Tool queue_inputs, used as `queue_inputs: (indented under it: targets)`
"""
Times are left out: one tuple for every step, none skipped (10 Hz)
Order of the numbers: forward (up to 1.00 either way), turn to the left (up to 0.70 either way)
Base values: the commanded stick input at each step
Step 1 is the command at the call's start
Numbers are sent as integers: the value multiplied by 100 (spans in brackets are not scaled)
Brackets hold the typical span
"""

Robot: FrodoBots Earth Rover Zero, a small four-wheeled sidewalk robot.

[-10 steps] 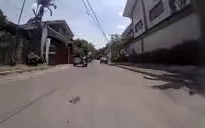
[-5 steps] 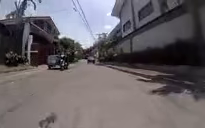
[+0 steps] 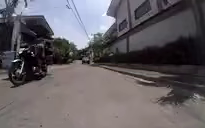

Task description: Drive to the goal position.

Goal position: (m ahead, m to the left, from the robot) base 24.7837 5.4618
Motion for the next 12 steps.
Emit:
queue_inputs:
  targets:
    - [100, 0]
    - [100, 0]
    - [100, 0]
    - [100, 0]
    - [100, 0]
    - [100, 0]
    - [100, 0]
    - [100, 0]
    - [100, 0]
    - [100, 0]
    - [100, 0]
    - [100, 0]
